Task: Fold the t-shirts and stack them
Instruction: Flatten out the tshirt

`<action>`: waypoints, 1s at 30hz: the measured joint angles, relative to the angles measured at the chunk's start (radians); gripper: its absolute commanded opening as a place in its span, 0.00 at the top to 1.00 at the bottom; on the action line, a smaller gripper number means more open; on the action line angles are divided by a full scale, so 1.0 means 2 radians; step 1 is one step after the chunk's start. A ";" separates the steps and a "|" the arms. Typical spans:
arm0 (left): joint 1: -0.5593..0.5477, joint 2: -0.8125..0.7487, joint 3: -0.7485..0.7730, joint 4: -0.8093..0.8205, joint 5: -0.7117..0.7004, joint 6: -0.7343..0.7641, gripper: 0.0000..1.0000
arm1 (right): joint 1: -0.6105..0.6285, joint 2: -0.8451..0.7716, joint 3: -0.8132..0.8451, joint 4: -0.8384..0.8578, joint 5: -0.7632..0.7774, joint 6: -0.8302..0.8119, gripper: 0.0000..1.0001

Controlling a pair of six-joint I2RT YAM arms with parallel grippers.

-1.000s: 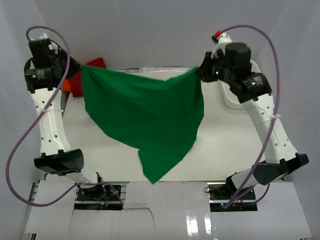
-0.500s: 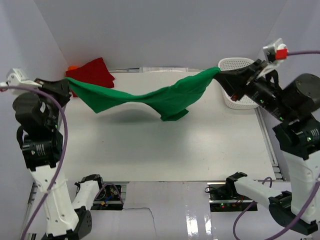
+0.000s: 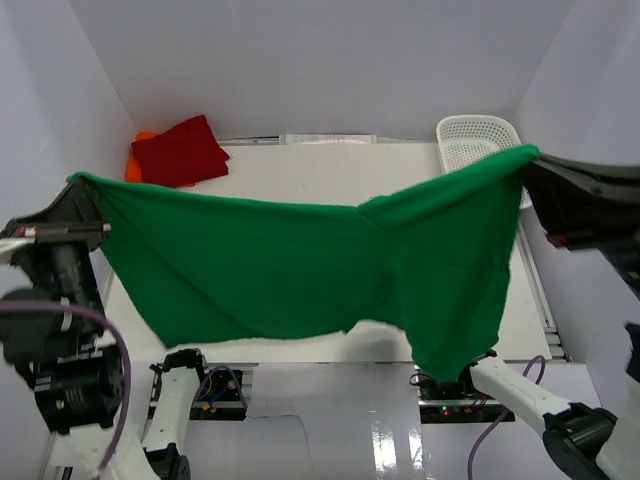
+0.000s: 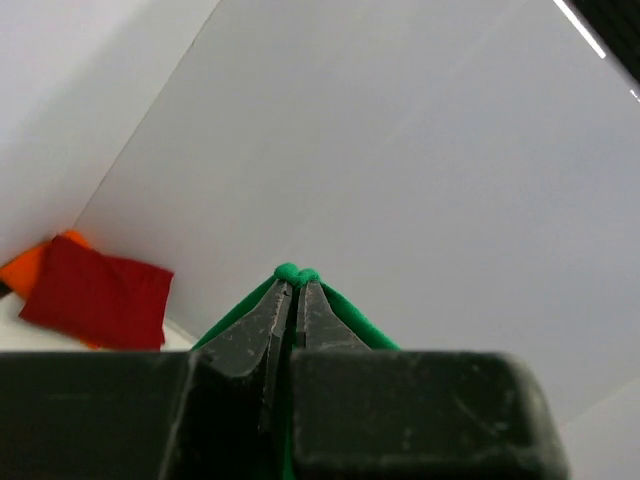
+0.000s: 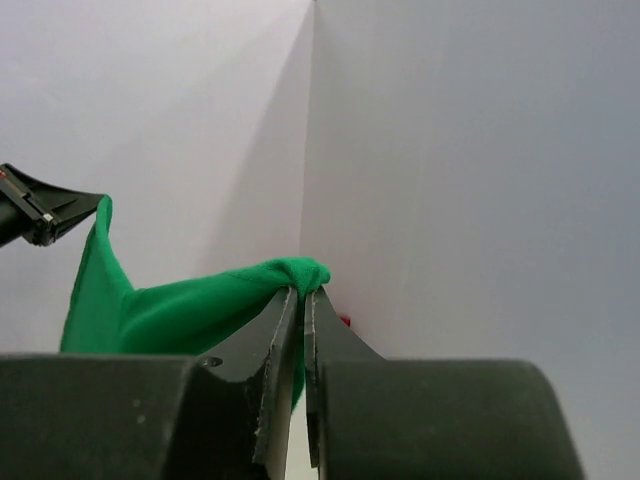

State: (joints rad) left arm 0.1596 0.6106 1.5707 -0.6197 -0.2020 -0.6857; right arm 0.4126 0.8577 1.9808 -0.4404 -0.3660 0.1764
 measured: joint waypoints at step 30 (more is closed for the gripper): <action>-0.012 0.452 0.087 0.079 0.133 -0.032 1.00 | -0.206 0.375 -0.068 0.118 -0.186 0.131 0.92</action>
State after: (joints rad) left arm 0.1360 1.5143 1.7443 -0.4618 0.0631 -0.7506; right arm 0.0002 1.6081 1.8458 -0.2043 -0.7376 0.4377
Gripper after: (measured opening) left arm 0.138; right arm 0.086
